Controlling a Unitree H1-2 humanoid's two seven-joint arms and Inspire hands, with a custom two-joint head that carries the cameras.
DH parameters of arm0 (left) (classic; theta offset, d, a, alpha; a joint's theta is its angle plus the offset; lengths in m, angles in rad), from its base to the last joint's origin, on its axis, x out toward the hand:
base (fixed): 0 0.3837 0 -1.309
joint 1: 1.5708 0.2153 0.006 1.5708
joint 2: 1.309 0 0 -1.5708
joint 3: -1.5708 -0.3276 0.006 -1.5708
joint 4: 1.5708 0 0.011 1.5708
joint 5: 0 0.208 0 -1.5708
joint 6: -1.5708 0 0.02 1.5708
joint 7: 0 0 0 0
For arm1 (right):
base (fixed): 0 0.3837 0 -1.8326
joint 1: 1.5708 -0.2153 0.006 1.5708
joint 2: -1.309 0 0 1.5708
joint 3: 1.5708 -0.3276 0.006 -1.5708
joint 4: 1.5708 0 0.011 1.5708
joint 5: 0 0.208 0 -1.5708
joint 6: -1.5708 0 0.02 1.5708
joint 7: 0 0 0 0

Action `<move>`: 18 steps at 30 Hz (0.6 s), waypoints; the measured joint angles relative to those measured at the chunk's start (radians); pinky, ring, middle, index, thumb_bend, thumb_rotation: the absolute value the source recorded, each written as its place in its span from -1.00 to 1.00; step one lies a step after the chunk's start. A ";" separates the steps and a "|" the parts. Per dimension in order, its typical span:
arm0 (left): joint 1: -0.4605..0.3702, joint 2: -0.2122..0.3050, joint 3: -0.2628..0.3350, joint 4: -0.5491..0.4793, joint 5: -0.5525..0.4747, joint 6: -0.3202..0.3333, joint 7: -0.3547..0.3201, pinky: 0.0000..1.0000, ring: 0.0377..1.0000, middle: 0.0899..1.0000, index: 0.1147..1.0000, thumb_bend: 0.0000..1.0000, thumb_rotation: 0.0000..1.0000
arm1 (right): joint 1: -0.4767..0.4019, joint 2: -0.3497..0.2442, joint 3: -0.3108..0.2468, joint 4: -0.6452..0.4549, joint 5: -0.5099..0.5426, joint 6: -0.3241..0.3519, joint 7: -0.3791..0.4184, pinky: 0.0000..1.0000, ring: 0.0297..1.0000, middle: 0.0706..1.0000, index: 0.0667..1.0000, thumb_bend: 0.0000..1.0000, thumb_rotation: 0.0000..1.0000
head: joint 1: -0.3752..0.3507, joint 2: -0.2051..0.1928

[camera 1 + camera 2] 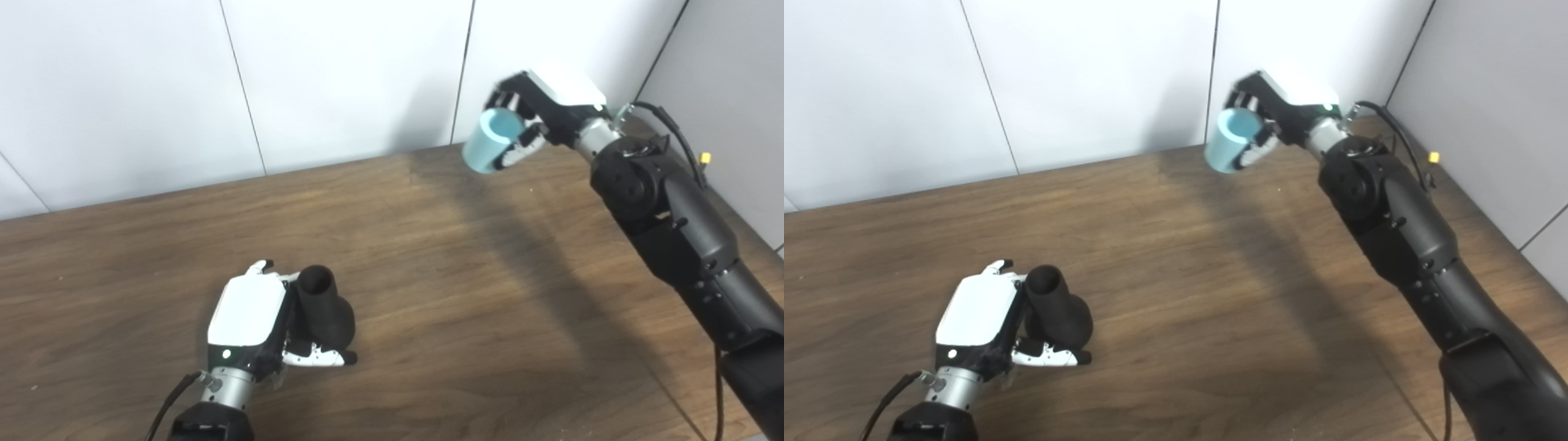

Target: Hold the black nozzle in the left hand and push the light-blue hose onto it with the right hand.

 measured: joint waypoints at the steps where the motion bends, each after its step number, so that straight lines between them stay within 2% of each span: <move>1: 0.000 -0.004 -0.001 0.000 0.005 0.003 -0.001 0.74 0.18 -0.15 -0.15 0.05 -1.00 | -0.003 0.000 0.002 -0.019 0.002 0.000 0.018 -0.04 -0.27 -0.05 -0.09 0.03 -1.00 | 0.008 0.000; 4: 0.001 -0.014 -0.007 0.000 0.013 0.014 -0.004 0.74 0.19 -0.13 -0.16 0.05 -1.00 | -0.008 0.002 0.002 -0.067 0.012 0.009 0.072 -0.04 -0.26 -0.04 -0.09 0.03 -1.00 | 0.049 0.005; 8: 0.001 -0.025 -0.015 0.000 0.022 0.031 -0.003 0.73 0.19 -0.14 -0.15 0.05 -1.00 | -0.019 0.017 -0.003 -0.125 0.034 0.023 0.121 -0.15 -0.25 -0.03 -0.11 0.03 -1.00 | 0.104 0.005; 10: 0.001 -0.031 -0.021 0.000 0.034 0.034 -0.001 0.73 0.18 -0.15 -0.15 0.05 -1.00 | -0.022 0.030 -0.004 -0.160 0.052 0.038 0.152 -0.14 -0.24 -0.04 -0.10 0.04 -1.00 | 0.104 0.005; 11: 0.001 -0.036 -0.023 0.001 0.036 0.034 0.001 0.73 0.18 -0.15 -0.15 0.05 -1.00 | -0.022 0.033 -0.003 -0.176 0.058 0.036 0.162 -0.13 -0.24 -0.04 -0.08 0.03 -1.00 | 0.150 -0.001; 18: -0.003 -0.057 -0.035 0.018 0.055 0.051 0.016 0.74 0.18 -0.11 -0.17 0.05 -1.00 | -0.050 0.065 0.012 -0.289 0.088 0.074 0.267 -0.22 -0.27 -0.06 -0.06 0.03 -1.00 | 0.216 -0.006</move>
